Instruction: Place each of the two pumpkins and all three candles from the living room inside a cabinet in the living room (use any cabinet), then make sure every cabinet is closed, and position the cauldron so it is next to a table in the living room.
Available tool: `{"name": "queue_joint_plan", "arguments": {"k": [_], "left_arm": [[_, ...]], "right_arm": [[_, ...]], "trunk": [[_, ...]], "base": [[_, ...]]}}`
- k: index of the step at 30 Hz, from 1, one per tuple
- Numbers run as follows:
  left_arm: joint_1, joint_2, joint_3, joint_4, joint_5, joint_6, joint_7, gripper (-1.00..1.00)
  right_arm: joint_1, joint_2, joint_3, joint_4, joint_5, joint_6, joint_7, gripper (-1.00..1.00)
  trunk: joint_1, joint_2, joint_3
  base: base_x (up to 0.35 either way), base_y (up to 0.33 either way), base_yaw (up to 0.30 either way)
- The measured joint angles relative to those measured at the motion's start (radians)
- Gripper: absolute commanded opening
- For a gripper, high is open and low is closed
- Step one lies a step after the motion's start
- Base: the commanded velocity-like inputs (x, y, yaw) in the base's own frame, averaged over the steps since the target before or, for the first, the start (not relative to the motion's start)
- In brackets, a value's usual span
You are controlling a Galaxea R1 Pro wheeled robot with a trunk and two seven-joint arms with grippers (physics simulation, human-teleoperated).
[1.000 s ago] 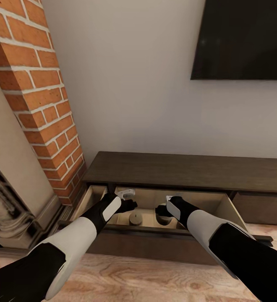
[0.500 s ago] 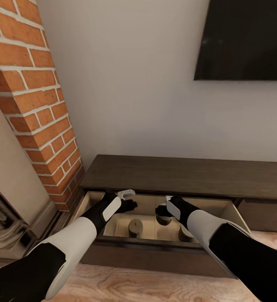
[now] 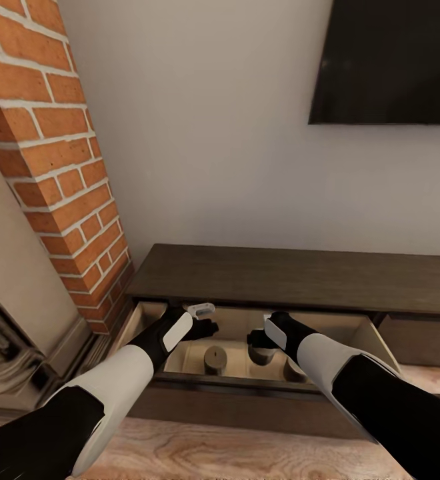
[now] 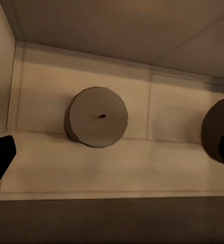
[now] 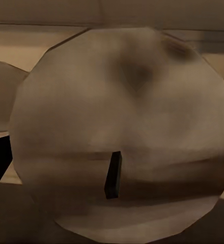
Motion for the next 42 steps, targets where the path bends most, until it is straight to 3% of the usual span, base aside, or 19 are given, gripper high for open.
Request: {"name": "queue_joint_plan", "arguments": {"k": [16, 42], "left_arm": [[0.000, 0.000, 0.000, -0.004, 0.002, 0.002, -0.001, 1.00], [0.000, 0.000, 0.000, -0.005, 0.000, 0.002, -0.002, 1.00]], "right_arm": [[0.001, 0.000, 0.000, 0.000, 0.001, -0.025, 0.001, -1.00], [0.001, 0.000, 0.000, 0.000, 0.002, -0.037, 0.001, -1.00]], "trunk": [[0.011, -0.011, -0.061], [0.010, -0.011, -0.067]], "base": [[0.000, 0.000, 0.000], [0.013, 0.004, 0.010]]}}
